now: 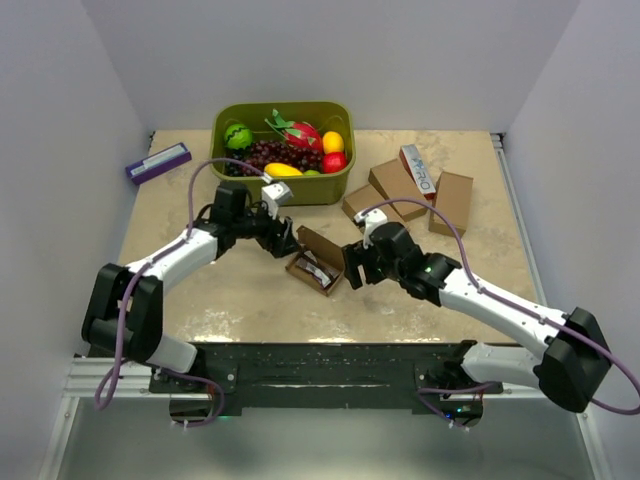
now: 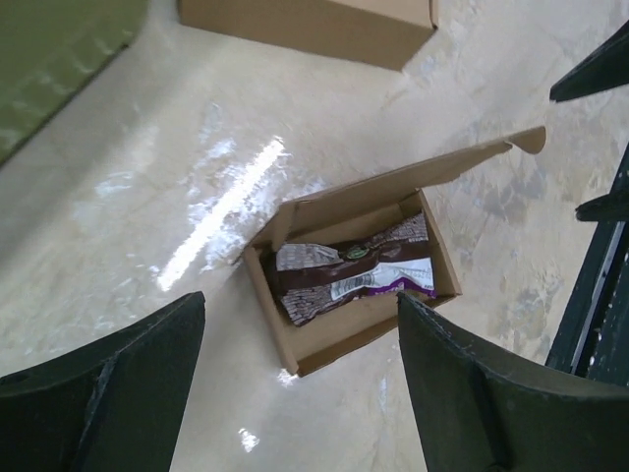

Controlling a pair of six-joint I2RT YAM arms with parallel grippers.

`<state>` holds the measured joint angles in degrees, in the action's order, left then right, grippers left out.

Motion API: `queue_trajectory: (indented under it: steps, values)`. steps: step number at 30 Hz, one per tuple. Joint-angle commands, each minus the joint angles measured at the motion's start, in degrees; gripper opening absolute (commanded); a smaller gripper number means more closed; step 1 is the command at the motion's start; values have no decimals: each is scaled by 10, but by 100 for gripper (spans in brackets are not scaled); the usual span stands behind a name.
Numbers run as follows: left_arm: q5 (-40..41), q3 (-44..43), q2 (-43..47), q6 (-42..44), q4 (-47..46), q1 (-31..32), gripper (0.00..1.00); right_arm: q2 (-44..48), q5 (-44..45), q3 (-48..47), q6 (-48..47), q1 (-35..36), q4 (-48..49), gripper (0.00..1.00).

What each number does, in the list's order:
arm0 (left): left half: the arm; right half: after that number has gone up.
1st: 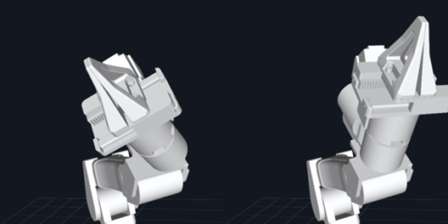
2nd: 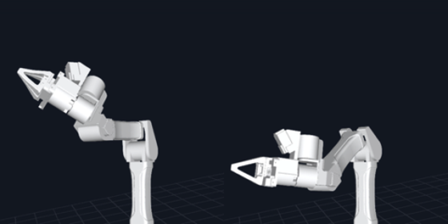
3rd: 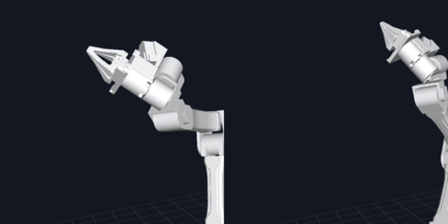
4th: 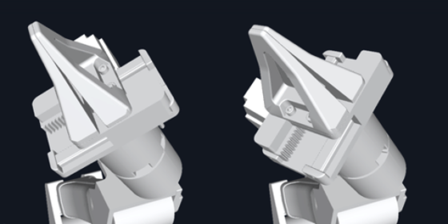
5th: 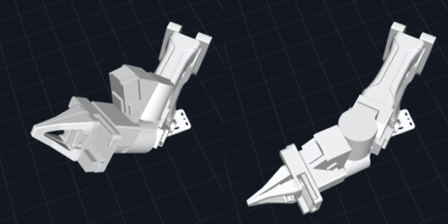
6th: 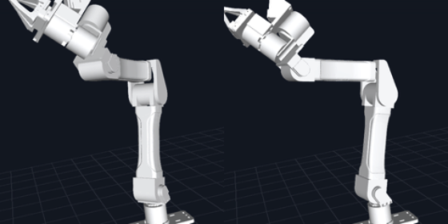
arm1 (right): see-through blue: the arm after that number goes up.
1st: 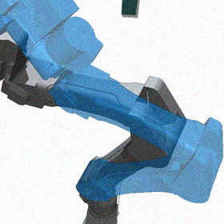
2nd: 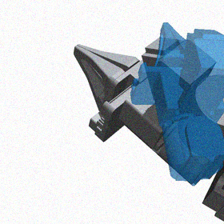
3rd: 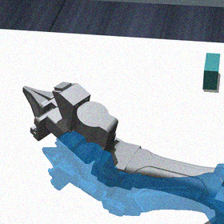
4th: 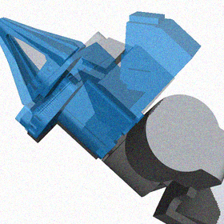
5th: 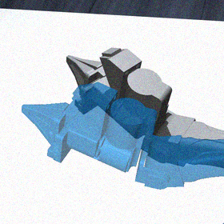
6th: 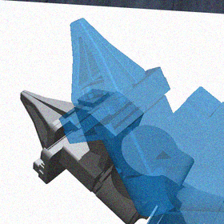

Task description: Fold the paper box

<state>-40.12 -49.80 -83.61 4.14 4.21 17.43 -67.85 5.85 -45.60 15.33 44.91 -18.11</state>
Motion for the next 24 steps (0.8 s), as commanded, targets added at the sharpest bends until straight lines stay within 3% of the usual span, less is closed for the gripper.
queue_trajectory:
  steps: [1,13,19,24]
  values:
    - [39,-21,-21,61,-9,38,83,38,4,13,35,2,97,77]
    - [109,-26,-38,62,-63,54,78,-22,44,3,45,8,121,66]
    - [81,-33,-49,54,-80,55,78,-50,42,-3,45,11,130,58]
    - [64,-46,-65,49,-69,55,67,-63,42,3,47,11,141,50]
